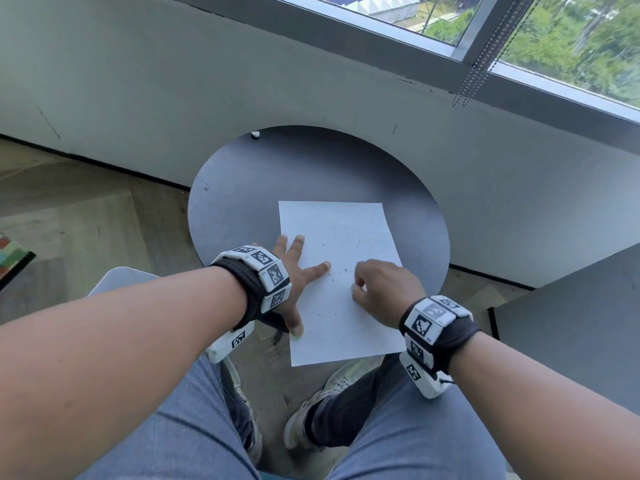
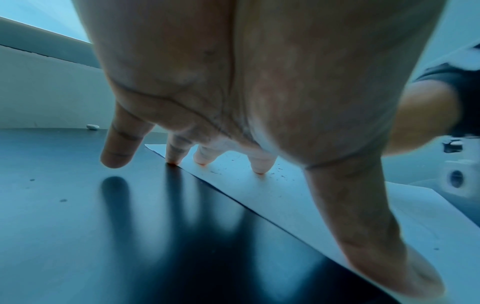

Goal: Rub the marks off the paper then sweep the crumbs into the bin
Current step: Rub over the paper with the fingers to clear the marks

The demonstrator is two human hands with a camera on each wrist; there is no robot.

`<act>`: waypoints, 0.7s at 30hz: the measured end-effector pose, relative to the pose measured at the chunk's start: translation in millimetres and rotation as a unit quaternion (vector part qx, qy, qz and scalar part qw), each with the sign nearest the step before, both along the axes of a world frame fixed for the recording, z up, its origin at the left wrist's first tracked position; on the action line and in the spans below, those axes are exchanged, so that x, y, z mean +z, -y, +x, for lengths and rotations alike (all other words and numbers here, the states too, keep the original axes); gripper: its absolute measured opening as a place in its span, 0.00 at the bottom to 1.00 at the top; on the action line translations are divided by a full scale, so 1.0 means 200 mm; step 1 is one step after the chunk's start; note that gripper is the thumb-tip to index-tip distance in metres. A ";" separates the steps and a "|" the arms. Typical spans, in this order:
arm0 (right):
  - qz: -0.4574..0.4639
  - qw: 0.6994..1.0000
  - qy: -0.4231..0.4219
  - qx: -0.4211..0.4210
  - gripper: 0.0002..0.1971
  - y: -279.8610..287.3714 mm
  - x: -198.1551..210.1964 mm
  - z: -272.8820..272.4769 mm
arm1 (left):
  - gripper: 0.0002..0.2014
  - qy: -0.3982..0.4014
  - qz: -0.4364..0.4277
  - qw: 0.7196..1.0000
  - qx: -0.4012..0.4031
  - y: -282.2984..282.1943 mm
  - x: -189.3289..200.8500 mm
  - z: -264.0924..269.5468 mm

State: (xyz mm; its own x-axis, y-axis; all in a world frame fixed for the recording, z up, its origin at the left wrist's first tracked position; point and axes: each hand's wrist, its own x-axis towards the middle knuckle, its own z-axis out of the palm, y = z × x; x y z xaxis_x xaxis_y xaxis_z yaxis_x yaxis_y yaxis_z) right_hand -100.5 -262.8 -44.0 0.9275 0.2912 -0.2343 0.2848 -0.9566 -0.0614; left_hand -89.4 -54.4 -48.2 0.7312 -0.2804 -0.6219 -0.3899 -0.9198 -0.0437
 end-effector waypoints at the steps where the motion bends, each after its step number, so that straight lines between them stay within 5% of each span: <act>1: 0.005 0.999 -0.002 0.037 0.09 -0.03 0.00 -0.06 | 0.68 0.000 0.002 1.000 -0.001 0.00 0.00 0.00; 6: 0.037 0.988 -0.054 0.140 0.09 -0.13 0.02 -0.24 | 0.69 0.005 0.010 1.000 -0.007 0.01 0.00 0.00; 15: -0.005 0.997 -0.036 -0.068 0.07 0.12 0.02 0.08 | 0.67 0.007 0.000 1.000 -0.006 0.00 0.00 -0.01; 21: -0.011 0.998 -0.038 0.054 0.09 -0.09 0.04 -0.15 | 0.67 0.008 0.003 1.000 -0.006 -0.01 0.00 -0.01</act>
State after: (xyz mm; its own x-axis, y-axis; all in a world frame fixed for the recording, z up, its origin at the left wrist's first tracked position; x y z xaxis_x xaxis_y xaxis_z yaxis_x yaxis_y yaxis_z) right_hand -129.8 -245.1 -37.0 0.8704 0.3819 -0.3107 0.3813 -0.9221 -0.0655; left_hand -90.8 -53.0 -47.2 0.7371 -0.2859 -0.6124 -0.4002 -0.9148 -0.0547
